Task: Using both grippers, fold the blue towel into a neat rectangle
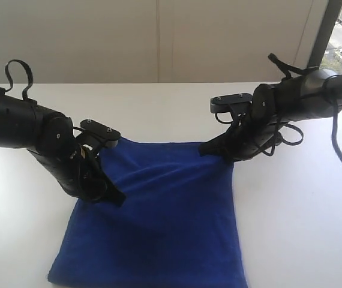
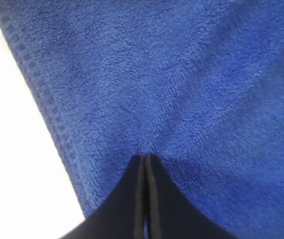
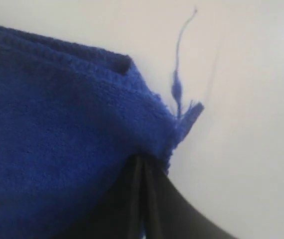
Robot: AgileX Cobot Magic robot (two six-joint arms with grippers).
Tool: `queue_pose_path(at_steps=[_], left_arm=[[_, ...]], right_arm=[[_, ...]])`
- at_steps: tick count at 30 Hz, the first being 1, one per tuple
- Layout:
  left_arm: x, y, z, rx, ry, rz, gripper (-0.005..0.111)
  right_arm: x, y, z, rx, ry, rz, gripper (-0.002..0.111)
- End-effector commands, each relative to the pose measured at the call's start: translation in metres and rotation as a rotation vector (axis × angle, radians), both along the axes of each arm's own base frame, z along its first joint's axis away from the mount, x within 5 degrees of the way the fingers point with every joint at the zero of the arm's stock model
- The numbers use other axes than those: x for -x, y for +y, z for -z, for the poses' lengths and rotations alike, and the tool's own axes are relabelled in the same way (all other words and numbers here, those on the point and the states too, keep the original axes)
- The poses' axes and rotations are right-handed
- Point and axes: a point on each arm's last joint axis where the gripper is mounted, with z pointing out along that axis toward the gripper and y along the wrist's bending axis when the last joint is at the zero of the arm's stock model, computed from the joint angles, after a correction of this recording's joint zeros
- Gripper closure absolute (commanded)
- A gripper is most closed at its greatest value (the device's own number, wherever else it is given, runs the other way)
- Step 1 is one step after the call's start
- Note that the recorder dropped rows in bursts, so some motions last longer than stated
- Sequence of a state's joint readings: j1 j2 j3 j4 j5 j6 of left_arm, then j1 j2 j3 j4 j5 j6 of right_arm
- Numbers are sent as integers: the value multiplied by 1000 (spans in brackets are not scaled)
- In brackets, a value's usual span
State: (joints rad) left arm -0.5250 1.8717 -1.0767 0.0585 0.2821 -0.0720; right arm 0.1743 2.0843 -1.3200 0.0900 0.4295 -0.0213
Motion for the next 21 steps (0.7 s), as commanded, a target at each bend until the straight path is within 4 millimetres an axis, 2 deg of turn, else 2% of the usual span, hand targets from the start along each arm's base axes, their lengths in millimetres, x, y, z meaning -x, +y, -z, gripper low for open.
queue_pose_path(at_steps=[1,5,9,15,21], left_arm=[[7,7,9,-63,80,3,107],[8,6,6,-35,77,-17,107],[6,3,-13,34,5,-37,107],[8,4,-37,76,-58,-39,107],[18,10,-58,76,-54,-34,107]], right_arm=[[-7,-4,-11,6,-57,-4,108],[-11,-3,-37,-6,-130,-3,108],[-9,-4,-60,-14,-168,-3,108],[6,-4,-73,-23,-69,-3,108],[32,1,-87,-50,4,-30,108]])
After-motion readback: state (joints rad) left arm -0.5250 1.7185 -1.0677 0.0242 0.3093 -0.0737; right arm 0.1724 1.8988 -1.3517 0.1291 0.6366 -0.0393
